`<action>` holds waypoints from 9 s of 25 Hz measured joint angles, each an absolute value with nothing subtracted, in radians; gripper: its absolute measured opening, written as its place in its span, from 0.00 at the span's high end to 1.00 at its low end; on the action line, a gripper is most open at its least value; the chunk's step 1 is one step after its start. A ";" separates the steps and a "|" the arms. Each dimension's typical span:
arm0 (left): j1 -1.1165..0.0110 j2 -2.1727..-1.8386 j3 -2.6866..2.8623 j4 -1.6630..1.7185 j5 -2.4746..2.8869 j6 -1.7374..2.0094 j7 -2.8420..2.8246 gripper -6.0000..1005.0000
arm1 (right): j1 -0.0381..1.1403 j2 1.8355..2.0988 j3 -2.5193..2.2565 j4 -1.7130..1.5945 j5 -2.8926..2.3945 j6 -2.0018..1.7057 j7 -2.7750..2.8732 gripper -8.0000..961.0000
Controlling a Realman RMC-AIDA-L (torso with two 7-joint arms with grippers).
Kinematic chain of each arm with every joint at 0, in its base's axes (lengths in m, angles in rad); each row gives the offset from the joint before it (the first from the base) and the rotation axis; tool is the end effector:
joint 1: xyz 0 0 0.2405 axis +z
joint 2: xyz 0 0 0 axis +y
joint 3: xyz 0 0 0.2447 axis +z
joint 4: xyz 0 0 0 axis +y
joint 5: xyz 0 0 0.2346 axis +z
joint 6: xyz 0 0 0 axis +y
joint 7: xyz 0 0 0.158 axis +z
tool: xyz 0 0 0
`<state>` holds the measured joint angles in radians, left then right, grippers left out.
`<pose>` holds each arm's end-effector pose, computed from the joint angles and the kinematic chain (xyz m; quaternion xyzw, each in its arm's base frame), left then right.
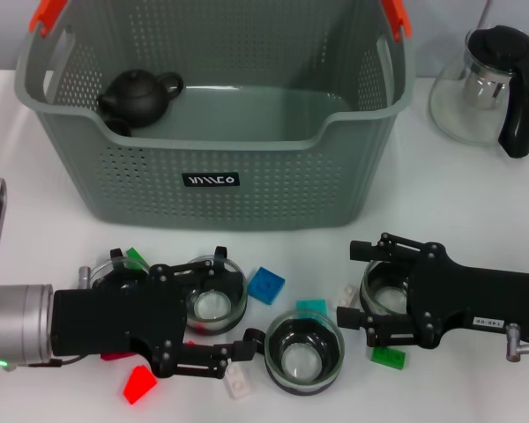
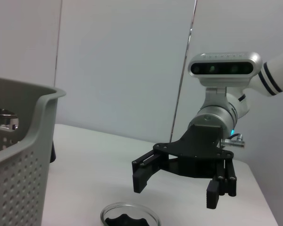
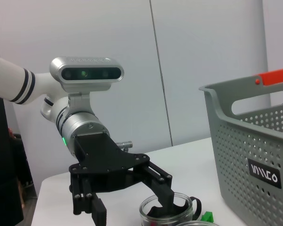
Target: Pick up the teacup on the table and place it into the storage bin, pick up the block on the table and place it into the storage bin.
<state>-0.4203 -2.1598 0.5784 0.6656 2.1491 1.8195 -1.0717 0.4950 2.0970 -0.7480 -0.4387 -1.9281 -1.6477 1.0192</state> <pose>-0.2736 0.2728 -0.0297 -0.9519 -0.1159 -0.2778 0.0573 0.2615 0.2986 -0.0538 -0.9433 0.1225 0.2994 0.0745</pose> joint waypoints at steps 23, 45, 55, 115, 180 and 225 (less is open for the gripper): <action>-0.373 -2.132 0.412 0.706 2.150 1.899 -1.073 0.16 | 0.495 2.091 -0.754 -0.459 -1.973 -1.647 1.055 0.02; -0.362 -2.136 0.386 0.711 2.167 1.891 -1.078 0.16 | 0.740 2.097 -0.864 -0.869 -2.339 -1.832 1.618 0.12; -0.363 -2.138 0.385 0.708 2.164 1.891 -1.080 0.16 | 0.823 2.104 -1.053 -0.872 -2.436 -1.803 1.800 0.17; -0.356 -2.140 0.354 0.681 2.164 1.878 -1.080 0.17 | 0.731 2.112 -1.532 -1.117 -2.564 -1.615 1.987 0.94; -0.379 -2.146 0.331 0.589 2.155 1.793 -1.089 0.17 | 1.386 2.116 -1.482 -0.379 -2.394 -0.724 2.418 0.94; -0.379 -2.145 0.326 0.572 2.151 1.784 -1.090 0.17 | 1.018 2.097 -1.273 -0.999 -2.130 -0.955 2.241 0.31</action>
